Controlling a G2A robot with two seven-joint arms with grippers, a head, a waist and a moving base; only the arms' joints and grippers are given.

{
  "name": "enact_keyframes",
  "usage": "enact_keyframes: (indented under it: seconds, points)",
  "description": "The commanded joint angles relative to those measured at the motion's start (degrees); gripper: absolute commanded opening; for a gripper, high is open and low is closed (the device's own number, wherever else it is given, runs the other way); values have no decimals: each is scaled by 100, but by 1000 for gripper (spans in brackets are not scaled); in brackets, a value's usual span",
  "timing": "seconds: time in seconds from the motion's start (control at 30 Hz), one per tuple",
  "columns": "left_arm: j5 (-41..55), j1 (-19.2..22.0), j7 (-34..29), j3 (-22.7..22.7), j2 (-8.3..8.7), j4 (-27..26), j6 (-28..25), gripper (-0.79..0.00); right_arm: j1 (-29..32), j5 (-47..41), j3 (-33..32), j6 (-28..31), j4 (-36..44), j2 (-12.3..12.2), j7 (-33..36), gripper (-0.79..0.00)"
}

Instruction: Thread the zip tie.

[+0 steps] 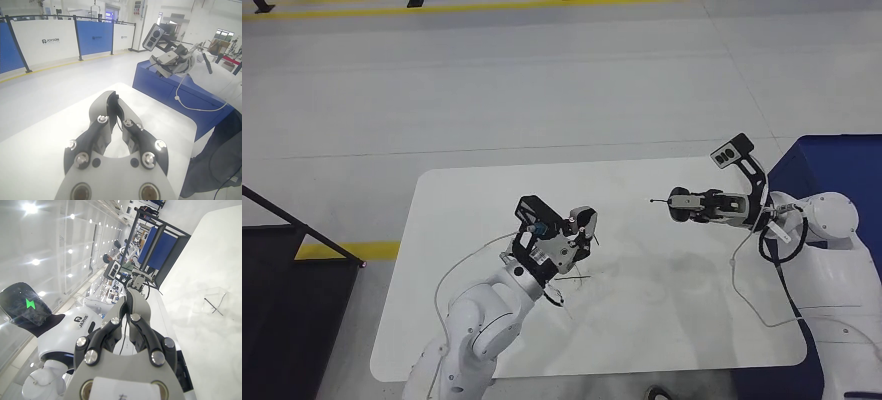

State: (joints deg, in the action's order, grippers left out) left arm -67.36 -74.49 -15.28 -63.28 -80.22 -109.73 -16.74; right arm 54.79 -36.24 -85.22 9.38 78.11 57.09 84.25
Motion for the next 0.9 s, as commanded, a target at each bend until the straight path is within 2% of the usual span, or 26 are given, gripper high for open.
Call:
enact_keyframes:
  seconds: [0.0,0.07,0.1,0.13,0.27,0.37,0.47,0.87]
  points:
    - [1,0,1,0,0,0,0,-785,0,0,0,0,0,0,0,-785]
    - [21,-9,12,1,0,-4,4,-785,28,-12,23,-64,-3,1,-4,-785]
    - [27,-22,80,1,3,-60,-21,-785,90,-108,110,-448,23,-1,123,-785]
    - [-53,-12,299,-23,8,-161,-74,-785,104,-150,157,-879,0,-20,343,-785]
    - [-262,-119,1373,-30,32,-181,-436,-785,94,-442,343,-2152,-42,-162,375,-785]
    - [-473,-120,1961,18,47,-59,-712,-785,156,-776,475,-2520,-61,-298,375,-785]
    - [-590,-130,2257,119,49,52,-861,-785,269,-1280,639,-2567,-4,-400,375,-785]
    - [-590,-130,2257,119,49,52,-861,-785,269,-1280,639,-2567,-4,-400,375,-785]
